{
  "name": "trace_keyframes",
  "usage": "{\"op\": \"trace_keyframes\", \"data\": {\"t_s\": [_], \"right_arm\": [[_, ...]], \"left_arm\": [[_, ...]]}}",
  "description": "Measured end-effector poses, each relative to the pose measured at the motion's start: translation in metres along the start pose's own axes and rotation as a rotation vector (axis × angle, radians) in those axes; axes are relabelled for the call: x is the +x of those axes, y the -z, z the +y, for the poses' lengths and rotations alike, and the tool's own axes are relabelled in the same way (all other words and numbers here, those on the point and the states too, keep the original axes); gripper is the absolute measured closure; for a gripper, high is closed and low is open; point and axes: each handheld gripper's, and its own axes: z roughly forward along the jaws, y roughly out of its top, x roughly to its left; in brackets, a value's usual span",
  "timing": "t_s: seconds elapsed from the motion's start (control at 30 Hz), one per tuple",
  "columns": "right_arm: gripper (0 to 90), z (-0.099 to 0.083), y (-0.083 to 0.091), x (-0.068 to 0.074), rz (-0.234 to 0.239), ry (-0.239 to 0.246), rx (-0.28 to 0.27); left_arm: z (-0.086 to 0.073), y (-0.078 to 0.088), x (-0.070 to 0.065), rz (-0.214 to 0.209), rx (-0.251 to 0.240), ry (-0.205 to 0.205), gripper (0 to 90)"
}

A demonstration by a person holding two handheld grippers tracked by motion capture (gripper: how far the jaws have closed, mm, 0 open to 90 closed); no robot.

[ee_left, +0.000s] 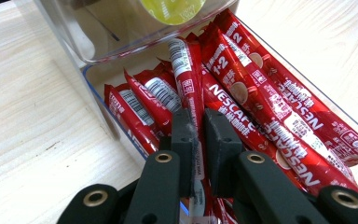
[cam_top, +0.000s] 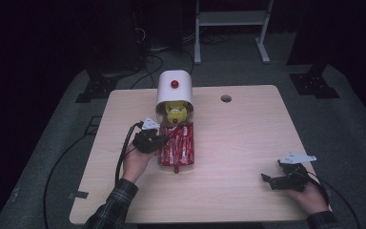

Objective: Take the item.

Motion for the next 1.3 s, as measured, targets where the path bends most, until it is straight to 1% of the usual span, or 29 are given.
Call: {"op": "trace_keyframes", "data": {"t_s": [0.27,0.3,0.43,0.73,0.83,0.9,1.13,1.3], "right_arm": [[7.8,0.0,0.0,0.0,0.0,0.0,0.0],[7.8,0.0,0.0,0.0,0.0,0.0,0.0],[7.9,0.0,0.0,0.0,0.0,0.0,0.0],[7.8,0.0,0.0,0.0,0.0,0.0,0.0],[7.8,0.0,0.0,0.0,0.0,0.0,0.0],[7.8,0.0,0.0,0.0,0.0,0.0,0.0],[7.8,0.0,0.0,0.0,0.0,0.0,-0.001],[7.8,0.0,0.0,0.0,0.0,0.0,0.0]], "left_arm": [[0.0,0.003,0.0,-0.007,-0.003,0.001,83.6],[0.0,0.003,0.0,-0.008,-0.007,0.007,83.6],[0.001,0.009,0.0,-0.02,-0.018,0.008,83.6],[0.0,0.018,-0.002,-0.028,-0.029,0.008,83.6],[-0.001,0.022,-0.002,-0.03,-0.028,0.007,83.6],[-0.003,0.023,-0.002,-0.033,-0.036,0.017,83.6],[-0.005,0.027,0.0,-0.031,-0.036,0.018,83.6],[-0.008,0.031,0.001,-0.038,-0.042,0.025,83.6]]}}
